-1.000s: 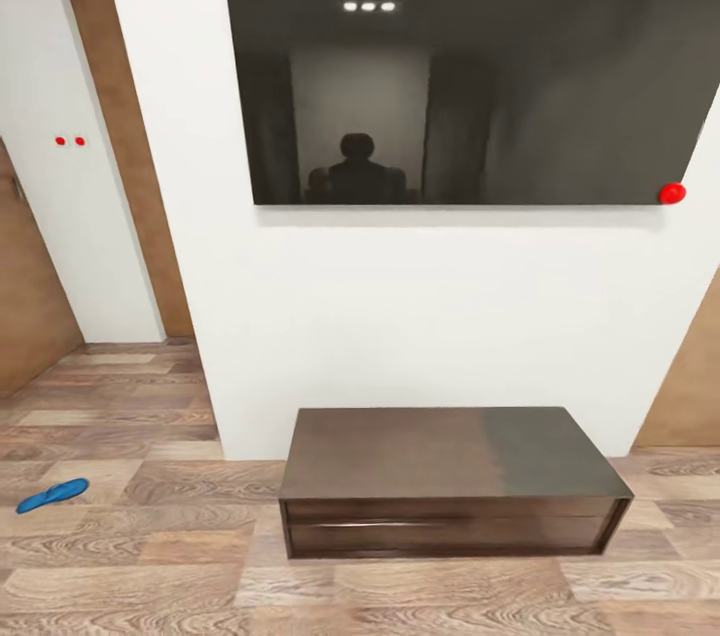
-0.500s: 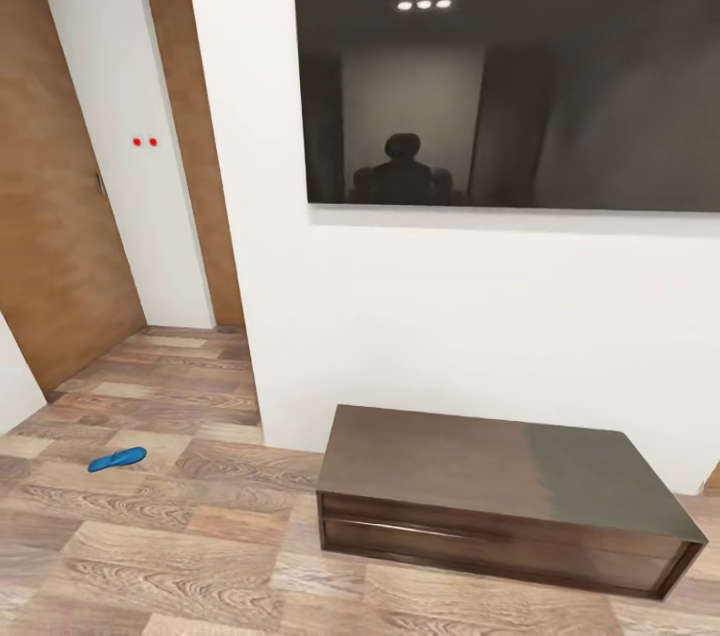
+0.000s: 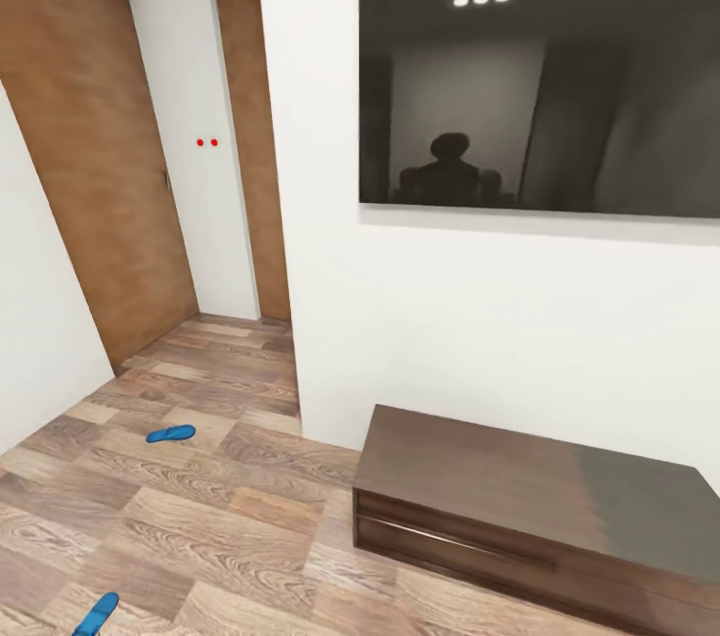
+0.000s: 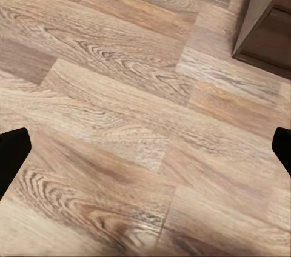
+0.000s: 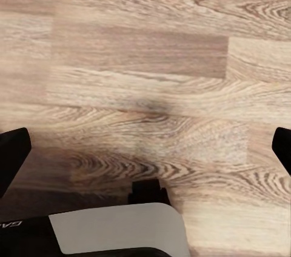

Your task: In the bedroom, move the book from the bed onto either nightstand, and place the two sandals side by side next to the bed.

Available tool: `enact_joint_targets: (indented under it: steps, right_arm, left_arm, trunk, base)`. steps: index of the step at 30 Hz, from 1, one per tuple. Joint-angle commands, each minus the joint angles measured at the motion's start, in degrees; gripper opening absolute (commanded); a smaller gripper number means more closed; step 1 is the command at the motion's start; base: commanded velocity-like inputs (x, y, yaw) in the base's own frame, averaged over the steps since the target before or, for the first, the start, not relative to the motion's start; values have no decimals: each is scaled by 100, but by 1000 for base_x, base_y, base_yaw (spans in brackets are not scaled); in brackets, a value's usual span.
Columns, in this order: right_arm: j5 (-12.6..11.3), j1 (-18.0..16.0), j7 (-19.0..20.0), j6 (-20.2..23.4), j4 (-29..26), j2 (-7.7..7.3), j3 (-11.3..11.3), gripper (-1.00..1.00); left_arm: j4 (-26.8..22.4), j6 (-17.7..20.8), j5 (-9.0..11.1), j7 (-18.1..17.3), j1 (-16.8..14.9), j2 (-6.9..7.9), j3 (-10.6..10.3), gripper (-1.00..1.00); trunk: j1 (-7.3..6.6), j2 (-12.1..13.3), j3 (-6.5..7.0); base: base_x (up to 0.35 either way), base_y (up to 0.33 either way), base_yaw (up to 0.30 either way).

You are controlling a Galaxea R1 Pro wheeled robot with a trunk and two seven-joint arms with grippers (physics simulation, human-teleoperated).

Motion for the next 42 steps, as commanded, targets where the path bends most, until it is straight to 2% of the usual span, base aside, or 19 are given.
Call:
enact_joint_targets:
  steps: [1,42]
  right_arm:
    - [-5,2,2,-3,-8,1,-8,100]
    - [-5,3,-2,-38,-8,9,-8,100]
  left_arm:
    - [-1,-10,34,-3,-2,-3,7,100]
    - [-1,-10,34,-3,-2,-3,7,100]
  trunk:
    - [0,-3,-4]
    - [0,-3,-4]
  base:
    - [0,0,292]
    - [0,0,292]
